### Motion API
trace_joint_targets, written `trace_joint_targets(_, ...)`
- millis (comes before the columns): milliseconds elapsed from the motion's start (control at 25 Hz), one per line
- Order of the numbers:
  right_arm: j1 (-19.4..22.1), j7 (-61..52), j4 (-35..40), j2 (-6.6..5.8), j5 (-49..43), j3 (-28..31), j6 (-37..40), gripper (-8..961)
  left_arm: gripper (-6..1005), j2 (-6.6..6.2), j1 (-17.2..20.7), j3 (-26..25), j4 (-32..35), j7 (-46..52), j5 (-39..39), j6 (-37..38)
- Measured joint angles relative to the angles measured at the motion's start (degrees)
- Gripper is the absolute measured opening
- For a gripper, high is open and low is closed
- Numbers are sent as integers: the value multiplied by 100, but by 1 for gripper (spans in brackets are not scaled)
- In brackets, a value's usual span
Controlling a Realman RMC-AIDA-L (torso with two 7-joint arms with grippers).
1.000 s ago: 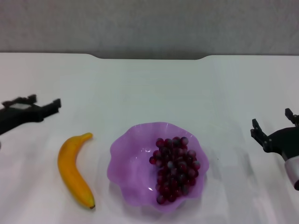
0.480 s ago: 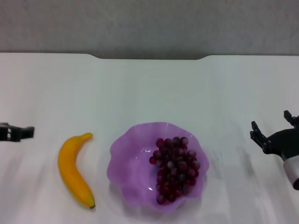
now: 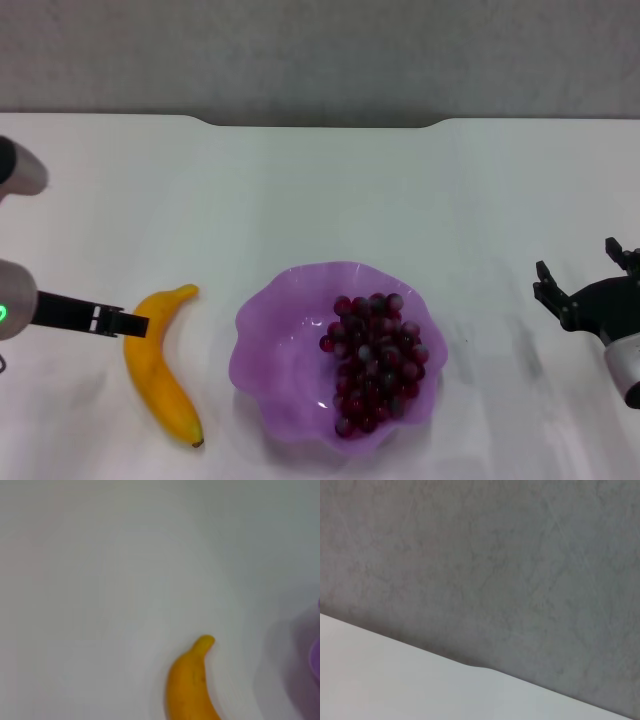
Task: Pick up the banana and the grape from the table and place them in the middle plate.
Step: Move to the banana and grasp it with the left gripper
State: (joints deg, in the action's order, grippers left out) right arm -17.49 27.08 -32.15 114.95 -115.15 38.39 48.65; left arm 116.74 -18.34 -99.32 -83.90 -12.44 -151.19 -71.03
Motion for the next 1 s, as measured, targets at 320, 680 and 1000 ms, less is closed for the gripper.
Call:
trace_joint_targets(320, 0, -8, -5, -1, 29, 10, 1, 906, 836, 18, -412, 625, 235, 1191, -399, -44)
trace_joint_targets(680, -5, -8, -17, 0, 11, 17, 4, 907, 894, 24, -1137, 1266, 842, 2859, -1090, 133)
trace_joint_targets(1000, -15, -10, -29, -8, 4, 26, 8, 905, 893, 21, -1597, 1288, 1756, 3308, -1336, 314)
